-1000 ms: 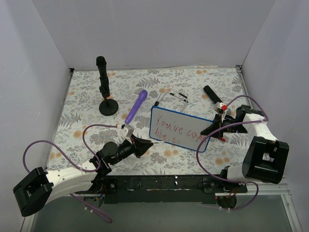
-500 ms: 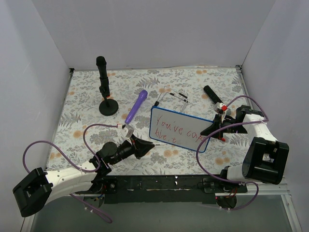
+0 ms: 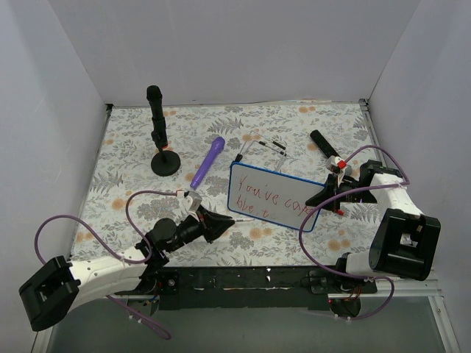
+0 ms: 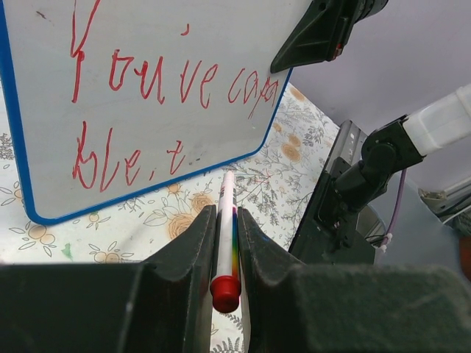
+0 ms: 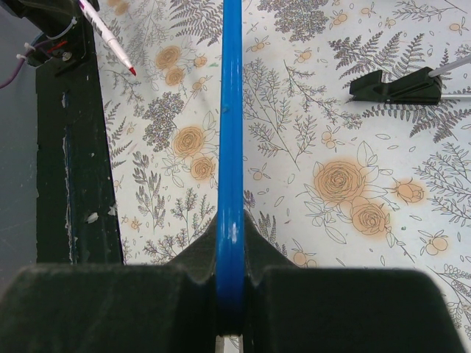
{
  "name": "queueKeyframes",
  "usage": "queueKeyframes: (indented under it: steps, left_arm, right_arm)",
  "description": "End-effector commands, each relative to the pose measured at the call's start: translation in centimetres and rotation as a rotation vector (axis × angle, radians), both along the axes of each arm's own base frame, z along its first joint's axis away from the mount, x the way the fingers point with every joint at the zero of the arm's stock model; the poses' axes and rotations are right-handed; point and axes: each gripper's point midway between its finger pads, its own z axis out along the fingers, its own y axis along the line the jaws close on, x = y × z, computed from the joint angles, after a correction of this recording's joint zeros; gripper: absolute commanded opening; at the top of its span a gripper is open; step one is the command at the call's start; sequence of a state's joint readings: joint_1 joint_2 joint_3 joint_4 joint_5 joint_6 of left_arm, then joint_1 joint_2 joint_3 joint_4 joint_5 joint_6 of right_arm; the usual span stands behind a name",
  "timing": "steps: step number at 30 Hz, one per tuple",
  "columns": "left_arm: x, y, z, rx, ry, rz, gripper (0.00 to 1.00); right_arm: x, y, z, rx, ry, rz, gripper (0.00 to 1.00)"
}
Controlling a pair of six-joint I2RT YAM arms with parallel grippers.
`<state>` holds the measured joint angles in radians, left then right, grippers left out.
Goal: Write a sentence on the whiteboard
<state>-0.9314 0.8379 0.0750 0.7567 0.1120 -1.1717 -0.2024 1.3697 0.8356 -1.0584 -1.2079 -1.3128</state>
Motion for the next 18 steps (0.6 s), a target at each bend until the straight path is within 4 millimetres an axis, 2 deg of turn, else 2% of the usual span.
queueKeyframes:
  steps: [1,8,18]
  left_arm:
    - [0.9,1.0,0.6,-0.026,-0.020,0.075,0.00]
    - [2.1,2.0,1.3,-0.018,-0.015,0.154,0.00]
    - [1.5,1.3,-0.3,0.038,-0.014,0.093,0.00]
  right_arm:
    - [-0.3,-0.4,-0.9,-0.059,0.003,0.017,0.01]
    - [-0.3,-0.4,-0.7,-0.055,-0.002,0.019,0.01]
    - [-0.3,-0.4,-0.8,-0.053,0.004,0.021,0.01]
